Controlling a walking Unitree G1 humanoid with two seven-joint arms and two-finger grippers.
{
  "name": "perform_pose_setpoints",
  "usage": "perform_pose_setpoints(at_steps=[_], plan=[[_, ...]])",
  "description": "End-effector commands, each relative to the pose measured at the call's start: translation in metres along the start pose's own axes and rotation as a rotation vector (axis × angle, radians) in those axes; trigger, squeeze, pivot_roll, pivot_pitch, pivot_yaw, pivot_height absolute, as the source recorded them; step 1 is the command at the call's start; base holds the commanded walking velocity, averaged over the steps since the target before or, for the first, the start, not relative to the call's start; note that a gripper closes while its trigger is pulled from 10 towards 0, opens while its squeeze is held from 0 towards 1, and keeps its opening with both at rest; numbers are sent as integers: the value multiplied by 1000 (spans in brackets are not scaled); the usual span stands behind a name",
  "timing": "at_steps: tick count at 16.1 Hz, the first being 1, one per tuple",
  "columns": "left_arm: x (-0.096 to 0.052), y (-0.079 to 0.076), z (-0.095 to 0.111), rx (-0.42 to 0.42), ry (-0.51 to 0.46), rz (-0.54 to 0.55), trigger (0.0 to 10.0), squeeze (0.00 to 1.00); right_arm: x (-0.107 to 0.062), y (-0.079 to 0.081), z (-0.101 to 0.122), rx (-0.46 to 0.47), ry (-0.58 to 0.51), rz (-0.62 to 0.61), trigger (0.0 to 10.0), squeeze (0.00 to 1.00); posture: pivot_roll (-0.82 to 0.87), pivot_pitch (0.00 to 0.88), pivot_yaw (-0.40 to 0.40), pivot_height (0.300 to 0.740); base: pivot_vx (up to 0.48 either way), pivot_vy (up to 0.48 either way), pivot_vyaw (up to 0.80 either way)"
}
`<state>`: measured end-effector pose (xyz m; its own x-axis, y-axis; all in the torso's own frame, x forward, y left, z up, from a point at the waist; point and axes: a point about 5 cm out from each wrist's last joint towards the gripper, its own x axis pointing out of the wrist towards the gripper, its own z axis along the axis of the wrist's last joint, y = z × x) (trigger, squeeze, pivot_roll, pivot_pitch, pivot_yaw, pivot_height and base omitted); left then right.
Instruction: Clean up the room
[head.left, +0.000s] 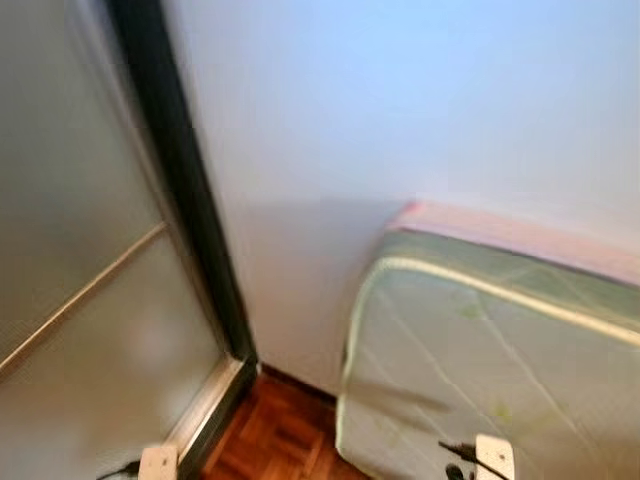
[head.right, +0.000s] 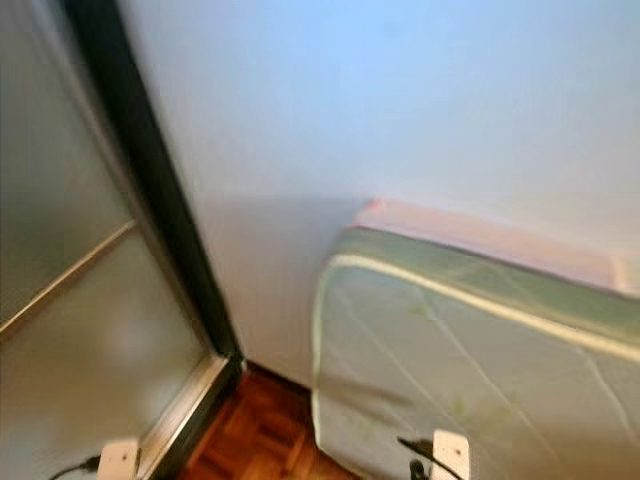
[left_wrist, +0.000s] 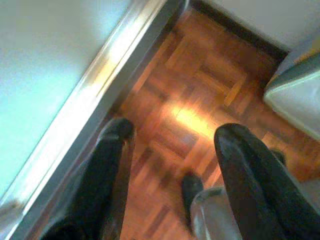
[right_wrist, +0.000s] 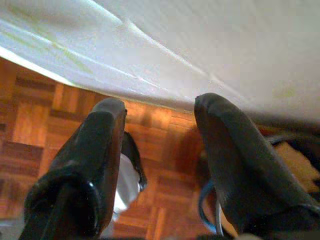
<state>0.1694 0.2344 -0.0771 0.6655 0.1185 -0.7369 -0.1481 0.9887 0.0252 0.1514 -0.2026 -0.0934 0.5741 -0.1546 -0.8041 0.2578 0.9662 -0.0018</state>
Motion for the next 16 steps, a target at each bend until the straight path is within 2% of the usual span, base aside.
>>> perform_pose_setpoints(at_steps=[1, 8, 14, 16], plan=[[5, -25, 0, 35, 71, -84, 10000, 0, -3, 0, -12, -21, 100, 186, 10000, 0, -12, 42, 29, 740, 0, 0, -800], [5, -22, 1, 38, 73, -78, 10000, 0, -4, 8, -17, -33, 102, 206, 10000, 0, -10, 29, 29, 740, 0, 0, -800], [5, -28, -1, 110, 89, -134, 10000, 0, -4, 5, -16, -45, 98, 203, 10000, 0, -25, 3, 31, 740, 0, 0, -800], [5, -29, -2, 104, 89, -128, 10000, 0, -4, 3, -17, -46, 101, 199, 10000, 0, -24, 0, 31, 740, 0, 0, -800]])
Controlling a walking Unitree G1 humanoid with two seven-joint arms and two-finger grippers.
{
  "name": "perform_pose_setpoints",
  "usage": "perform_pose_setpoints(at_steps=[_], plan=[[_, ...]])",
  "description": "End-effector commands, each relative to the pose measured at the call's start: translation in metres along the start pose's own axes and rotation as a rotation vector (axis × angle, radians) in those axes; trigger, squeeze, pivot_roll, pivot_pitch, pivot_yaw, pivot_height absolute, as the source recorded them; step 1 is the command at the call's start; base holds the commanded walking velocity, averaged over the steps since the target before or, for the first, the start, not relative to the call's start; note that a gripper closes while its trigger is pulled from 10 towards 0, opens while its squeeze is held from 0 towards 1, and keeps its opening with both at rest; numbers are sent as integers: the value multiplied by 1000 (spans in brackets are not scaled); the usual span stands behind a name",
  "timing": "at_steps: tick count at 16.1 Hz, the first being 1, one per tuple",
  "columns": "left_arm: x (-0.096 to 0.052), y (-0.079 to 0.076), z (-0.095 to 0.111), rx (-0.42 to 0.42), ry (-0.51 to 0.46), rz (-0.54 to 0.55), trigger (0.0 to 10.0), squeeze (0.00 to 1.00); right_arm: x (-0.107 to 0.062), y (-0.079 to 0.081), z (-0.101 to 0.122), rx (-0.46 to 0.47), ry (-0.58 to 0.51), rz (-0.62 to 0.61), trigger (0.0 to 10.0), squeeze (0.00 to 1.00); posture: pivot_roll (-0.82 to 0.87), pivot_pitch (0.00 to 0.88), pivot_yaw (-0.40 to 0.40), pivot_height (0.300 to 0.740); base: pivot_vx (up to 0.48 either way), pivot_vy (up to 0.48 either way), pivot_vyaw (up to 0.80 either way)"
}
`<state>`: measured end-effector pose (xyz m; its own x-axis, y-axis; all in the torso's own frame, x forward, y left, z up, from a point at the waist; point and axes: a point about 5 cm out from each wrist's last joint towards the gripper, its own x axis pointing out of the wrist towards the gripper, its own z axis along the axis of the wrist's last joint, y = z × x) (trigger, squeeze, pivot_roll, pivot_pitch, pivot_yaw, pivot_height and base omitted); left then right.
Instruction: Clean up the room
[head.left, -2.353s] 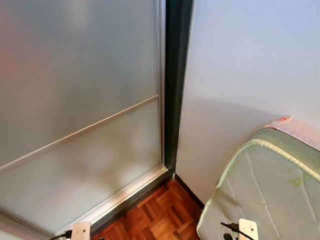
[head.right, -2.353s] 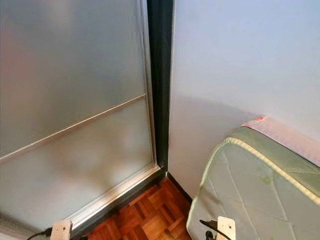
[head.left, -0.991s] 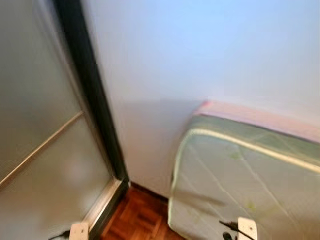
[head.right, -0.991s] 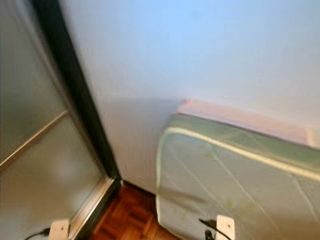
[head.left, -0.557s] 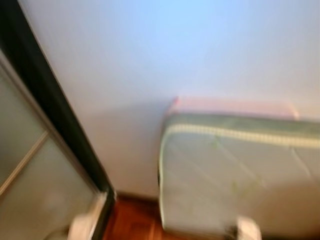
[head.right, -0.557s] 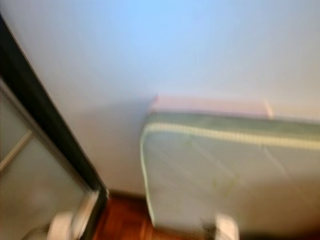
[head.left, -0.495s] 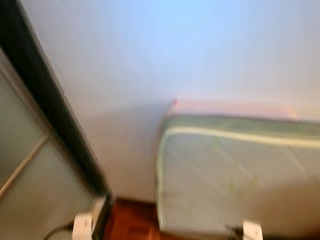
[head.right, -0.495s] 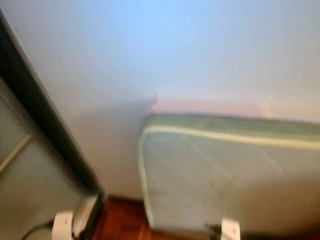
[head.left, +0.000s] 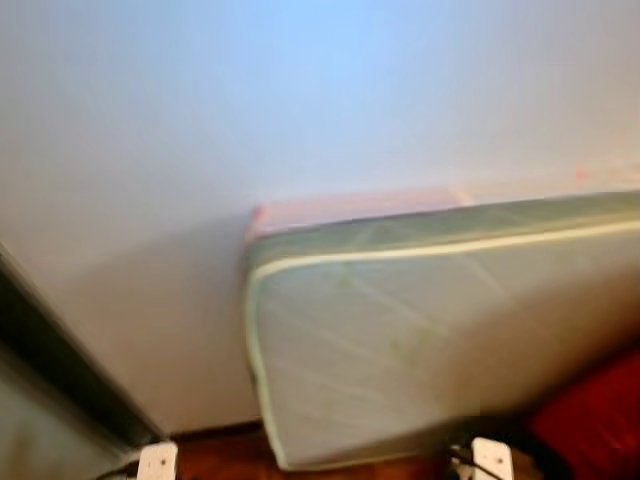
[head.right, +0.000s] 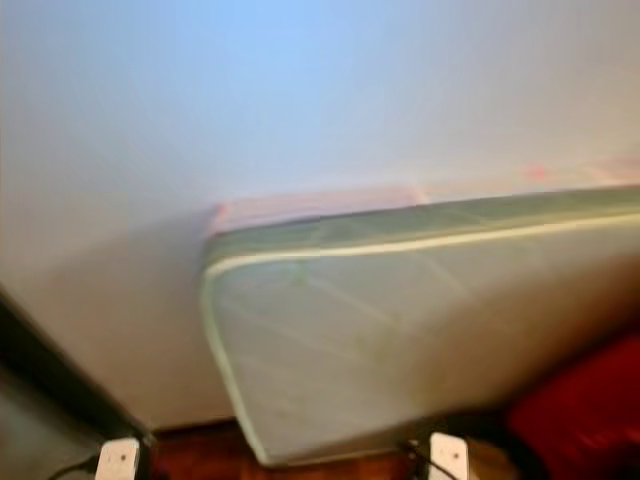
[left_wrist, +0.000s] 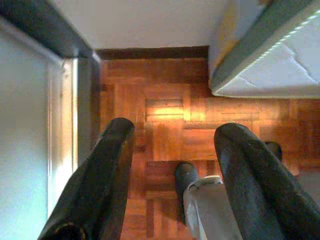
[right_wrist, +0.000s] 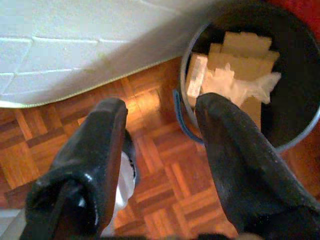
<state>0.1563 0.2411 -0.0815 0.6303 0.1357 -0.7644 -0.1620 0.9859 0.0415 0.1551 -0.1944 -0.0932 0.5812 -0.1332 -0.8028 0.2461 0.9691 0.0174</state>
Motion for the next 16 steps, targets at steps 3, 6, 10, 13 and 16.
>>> perform_pose_setpoints(at_steps=[3, 6, 10, 13, 16], plan=[[8, -37, 10, 103, 45, -138, 10000, 0, -4, -14, -14, -48, 104, 168, 10000, 0, -19, 0, 31, 740, 0, 0, -800], [8, -36, 11, 92, 44, -131, 10000, 0, -1, -10, -4, -44, 90, 173, 10000, 0, -19, 0, 33, 740, 0, 0, -800], [9, -37, 12, 83, 40, -127, 10000, 0, 0, 18, -6, -50, 83, 185, 10000, 0, -9, 12, 29, 740, 0, 0, -600], [9, -36, 13, 80, 36, -124, 10000, 0, -1, 30, -11, -51, 96, 186, 10000, 0, -8, 18, 30, 740, 0, 0, 0], [9, -35, 13, 75, 35, -115, 10000, 0, -1, 36, -11, -43, 95, 194, 10000, 0, -6, 22, 30, 740, 0, 0, 0]])
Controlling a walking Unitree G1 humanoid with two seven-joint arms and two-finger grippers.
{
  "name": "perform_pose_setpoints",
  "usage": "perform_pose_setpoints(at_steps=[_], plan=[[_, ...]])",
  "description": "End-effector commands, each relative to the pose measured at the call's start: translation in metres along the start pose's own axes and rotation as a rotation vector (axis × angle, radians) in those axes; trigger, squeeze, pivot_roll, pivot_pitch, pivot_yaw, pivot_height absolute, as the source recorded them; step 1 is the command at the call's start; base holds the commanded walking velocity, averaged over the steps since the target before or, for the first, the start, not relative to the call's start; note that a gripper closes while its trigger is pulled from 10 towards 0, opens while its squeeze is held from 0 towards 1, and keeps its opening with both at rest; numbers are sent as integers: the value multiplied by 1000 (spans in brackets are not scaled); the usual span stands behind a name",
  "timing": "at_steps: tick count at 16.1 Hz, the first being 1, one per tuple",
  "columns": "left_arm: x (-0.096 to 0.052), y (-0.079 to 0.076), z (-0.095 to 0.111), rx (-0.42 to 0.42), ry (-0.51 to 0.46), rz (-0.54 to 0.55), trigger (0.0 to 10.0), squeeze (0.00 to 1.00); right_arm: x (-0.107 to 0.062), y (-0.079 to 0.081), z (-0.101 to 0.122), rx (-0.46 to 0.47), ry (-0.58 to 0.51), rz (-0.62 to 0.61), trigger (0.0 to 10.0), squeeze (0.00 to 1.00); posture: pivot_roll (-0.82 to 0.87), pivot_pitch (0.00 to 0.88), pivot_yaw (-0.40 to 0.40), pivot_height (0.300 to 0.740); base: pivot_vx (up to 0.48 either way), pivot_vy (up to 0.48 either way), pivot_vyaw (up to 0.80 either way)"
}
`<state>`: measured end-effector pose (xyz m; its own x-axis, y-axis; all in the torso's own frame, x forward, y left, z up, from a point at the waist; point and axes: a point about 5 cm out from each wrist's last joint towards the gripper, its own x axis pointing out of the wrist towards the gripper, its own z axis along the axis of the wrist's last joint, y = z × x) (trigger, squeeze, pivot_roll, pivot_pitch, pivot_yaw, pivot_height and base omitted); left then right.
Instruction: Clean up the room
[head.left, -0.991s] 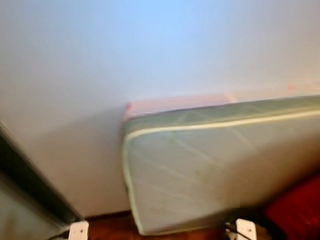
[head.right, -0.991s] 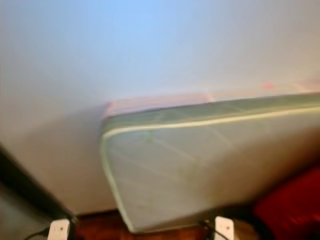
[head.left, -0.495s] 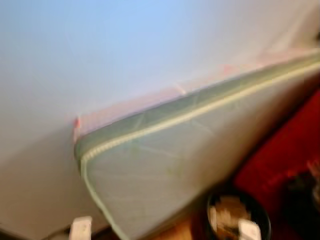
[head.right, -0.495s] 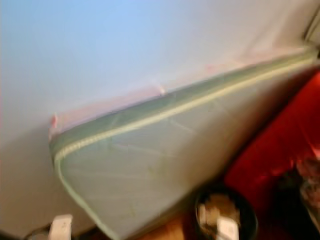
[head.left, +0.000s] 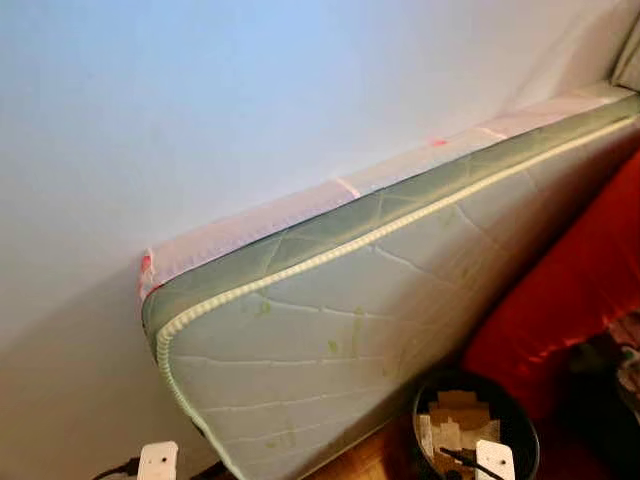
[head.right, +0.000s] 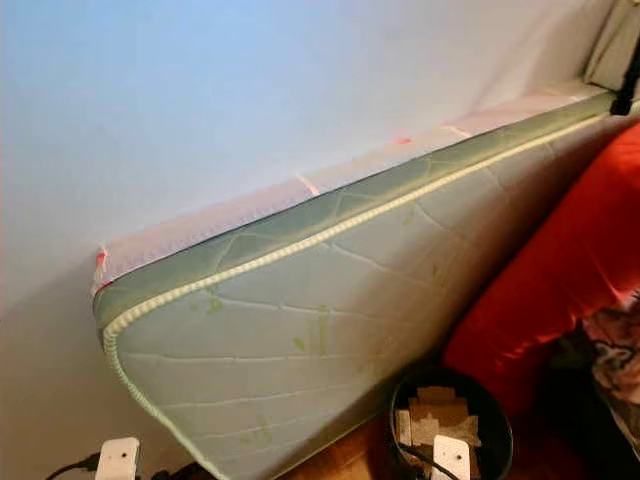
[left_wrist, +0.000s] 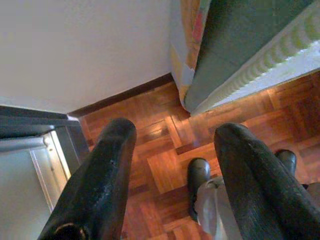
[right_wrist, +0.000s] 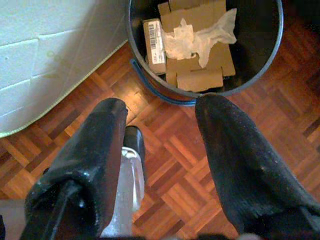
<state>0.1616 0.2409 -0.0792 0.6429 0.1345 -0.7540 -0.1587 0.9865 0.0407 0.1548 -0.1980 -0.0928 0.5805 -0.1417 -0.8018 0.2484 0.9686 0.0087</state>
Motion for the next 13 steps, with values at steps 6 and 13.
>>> perform_pose_setpoints(at_steps=[6, 13], plan=[[7, -34, 7, 93, 52, -110, 10000, 0, -1, 30, -10, -37, 92, 194, 10000, 0, -2, 25, 26, 740, 0, 0, 0], [7, -37, 5, 81, 53, -107, 10000, 0, -1, 28, -10, -40, 93, 190, 10000, 0, -4, 29, 21, 740, 0, 0, 0]])
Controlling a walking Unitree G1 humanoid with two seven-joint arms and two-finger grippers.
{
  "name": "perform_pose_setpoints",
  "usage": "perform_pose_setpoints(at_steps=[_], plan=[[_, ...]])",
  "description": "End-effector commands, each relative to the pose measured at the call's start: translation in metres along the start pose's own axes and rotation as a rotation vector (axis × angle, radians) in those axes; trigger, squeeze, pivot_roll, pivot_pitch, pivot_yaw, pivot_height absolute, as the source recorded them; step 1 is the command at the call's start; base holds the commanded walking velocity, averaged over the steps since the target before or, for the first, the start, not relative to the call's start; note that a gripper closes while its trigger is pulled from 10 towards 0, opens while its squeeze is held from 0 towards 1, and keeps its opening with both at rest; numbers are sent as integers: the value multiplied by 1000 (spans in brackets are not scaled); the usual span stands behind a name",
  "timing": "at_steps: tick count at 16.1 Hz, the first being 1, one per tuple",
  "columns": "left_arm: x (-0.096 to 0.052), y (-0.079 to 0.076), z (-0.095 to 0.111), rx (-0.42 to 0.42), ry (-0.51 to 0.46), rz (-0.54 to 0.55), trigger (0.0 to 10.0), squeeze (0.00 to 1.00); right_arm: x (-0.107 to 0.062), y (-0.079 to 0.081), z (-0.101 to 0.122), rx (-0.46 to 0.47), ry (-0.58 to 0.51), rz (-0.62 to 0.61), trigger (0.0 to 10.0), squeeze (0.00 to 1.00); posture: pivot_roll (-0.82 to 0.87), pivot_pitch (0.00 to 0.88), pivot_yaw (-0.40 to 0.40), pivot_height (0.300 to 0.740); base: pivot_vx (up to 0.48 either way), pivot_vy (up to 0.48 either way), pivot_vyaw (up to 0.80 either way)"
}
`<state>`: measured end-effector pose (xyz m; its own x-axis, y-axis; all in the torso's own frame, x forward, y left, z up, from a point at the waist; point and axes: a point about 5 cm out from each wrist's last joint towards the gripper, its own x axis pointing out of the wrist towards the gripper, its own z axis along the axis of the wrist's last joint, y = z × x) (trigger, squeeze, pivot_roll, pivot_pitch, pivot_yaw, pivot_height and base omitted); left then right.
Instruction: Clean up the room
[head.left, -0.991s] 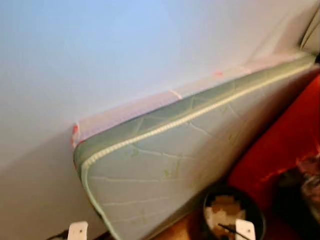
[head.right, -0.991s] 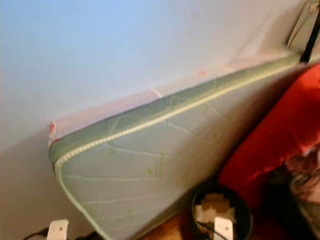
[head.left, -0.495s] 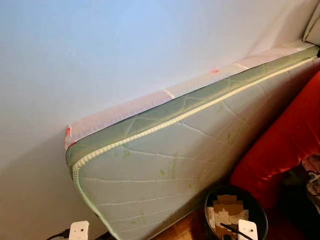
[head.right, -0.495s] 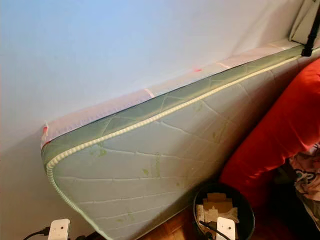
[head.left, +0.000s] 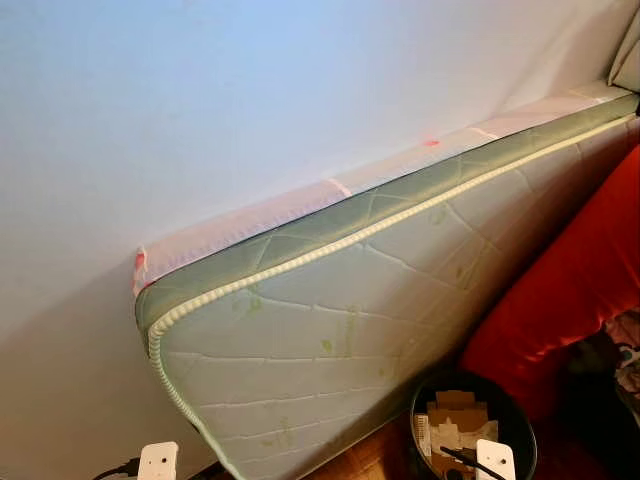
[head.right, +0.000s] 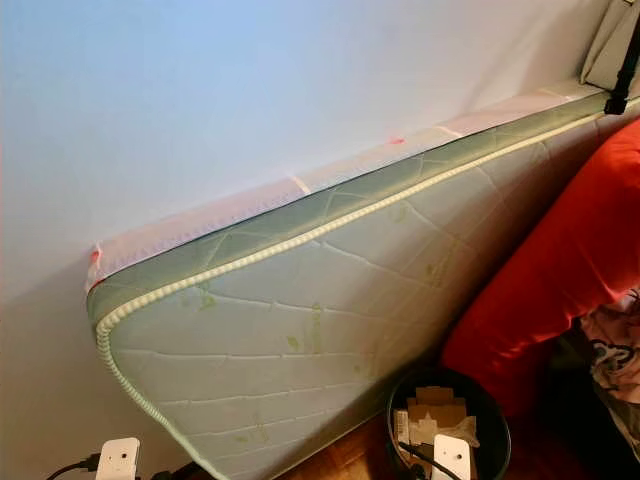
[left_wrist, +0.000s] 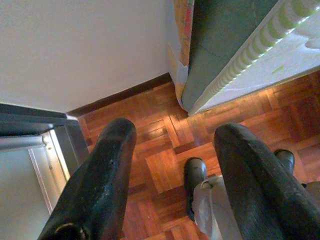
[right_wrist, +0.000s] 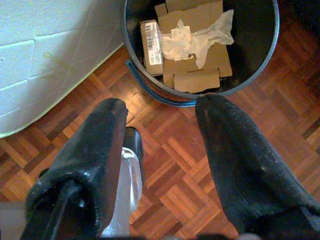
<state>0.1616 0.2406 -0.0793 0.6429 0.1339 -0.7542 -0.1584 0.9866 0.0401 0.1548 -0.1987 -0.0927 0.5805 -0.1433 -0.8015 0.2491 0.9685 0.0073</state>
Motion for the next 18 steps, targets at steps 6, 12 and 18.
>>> perform_pose_setpoints(at_steps=[6, 12, 18], plan=[[7, -38, 6, 90, 48, -102, 10000, 0, -1, 27, -10, -44, 92, 187, 10000, 0, -4, 32, 17, 740, 0, 0, 0], [8, -38, 9, 92, 36, -101, 10000, 0, -1, 26, -10, -40, 89, 184, 10000, 0, -4, 33, 19, 740, 0, -304, 0], [9, -39, 11, 93, 25, -102, 10000, 0, -1, 26, -10, -40, 90, 187, 10000, 0, -3, 30, 19, 740, 0, -309, 0]])
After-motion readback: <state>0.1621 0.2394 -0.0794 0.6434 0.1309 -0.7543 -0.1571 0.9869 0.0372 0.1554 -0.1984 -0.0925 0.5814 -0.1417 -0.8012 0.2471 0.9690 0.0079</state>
